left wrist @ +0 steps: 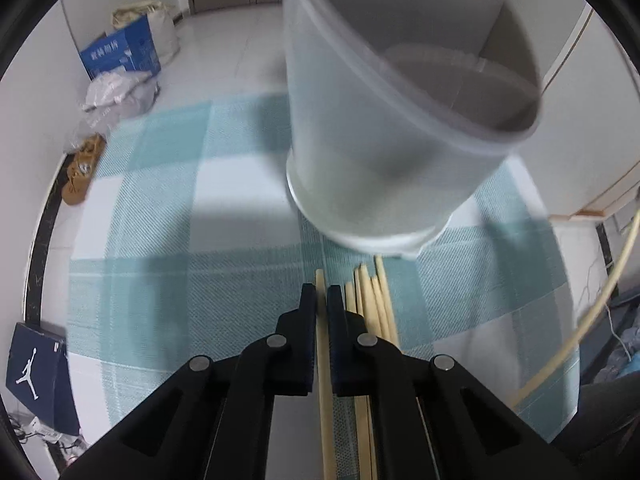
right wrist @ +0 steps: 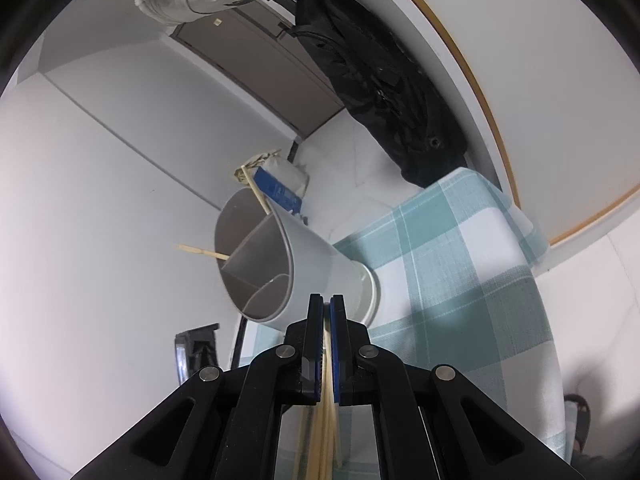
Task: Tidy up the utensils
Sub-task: 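Lift the chopstick with the right gripper and carry it over the holder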
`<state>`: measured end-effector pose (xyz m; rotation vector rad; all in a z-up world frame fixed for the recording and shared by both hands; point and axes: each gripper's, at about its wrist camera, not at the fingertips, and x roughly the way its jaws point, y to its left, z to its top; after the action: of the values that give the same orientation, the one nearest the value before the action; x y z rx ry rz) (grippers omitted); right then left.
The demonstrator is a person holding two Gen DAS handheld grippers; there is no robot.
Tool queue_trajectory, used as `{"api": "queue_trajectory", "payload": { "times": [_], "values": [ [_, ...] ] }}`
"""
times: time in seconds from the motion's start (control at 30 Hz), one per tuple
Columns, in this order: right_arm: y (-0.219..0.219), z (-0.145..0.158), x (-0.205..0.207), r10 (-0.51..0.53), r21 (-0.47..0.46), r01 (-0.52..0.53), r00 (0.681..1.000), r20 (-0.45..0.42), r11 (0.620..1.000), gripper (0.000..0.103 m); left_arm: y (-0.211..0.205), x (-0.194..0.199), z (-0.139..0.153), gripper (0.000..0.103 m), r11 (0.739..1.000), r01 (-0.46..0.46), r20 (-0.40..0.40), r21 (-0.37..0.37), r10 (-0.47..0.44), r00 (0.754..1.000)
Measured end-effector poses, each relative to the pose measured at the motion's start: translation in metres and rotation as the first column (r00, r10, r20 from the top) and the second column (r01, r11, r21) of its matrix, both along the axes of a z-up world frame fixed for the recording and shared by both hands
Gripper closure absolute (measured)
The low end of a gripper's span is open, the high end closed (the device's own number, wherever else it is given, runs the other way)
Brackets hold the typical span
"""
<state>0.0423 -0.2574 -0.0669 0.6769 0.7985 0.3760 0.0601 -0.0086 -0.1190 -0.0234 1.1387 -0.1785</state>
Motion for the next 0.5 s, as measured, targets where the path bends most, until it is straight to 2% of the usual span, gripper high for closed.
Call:
{"api": "queue_trajectory", "payload": {
  "times": [0.07,0.13,0.27,0.4,0.5],
  "values": [
    [0.000,0.002,-0.002,-0.001,-0.002,0.001,1.000,0.009,1.000,0.100,0.002,-0.006,0.015,0.102,0.999,0.000,0.059,-0.040,0.003,0.998],
    [0.001,0.004,-0.004,-0.002,-0.007,0.002,1.000,0.019,1.000,0.100,0.002,-0.016,0.035,0.102,0.999,0.001,0.141,-0.048,0.005,0.990],
    [0.004,0.011,-0.011,0.002,-0.029,-0.001,0.999,0.052,1.000,0.100,0.004,-0.041,0.069,0.102,0.998,0.001,0.289,-0.066,0.018,0.957],
    [0.011,0.021,-0.019,0.027,-0.060,-0.021,0.994,0.109,0.998,0.101,0.007,-0.055,0.088,0.102,0.997,-0.002,0.365,-0.081,0.031,0.931],
    [0.023,0.032,-0.029,0.056,-0.141,-0.031,0.983,0.177,0.990,0.101,0.010,-0.057,0.094,0.102,0.995,-0.010,0.386,-0.098,0.047,0.921]
  ]
}}
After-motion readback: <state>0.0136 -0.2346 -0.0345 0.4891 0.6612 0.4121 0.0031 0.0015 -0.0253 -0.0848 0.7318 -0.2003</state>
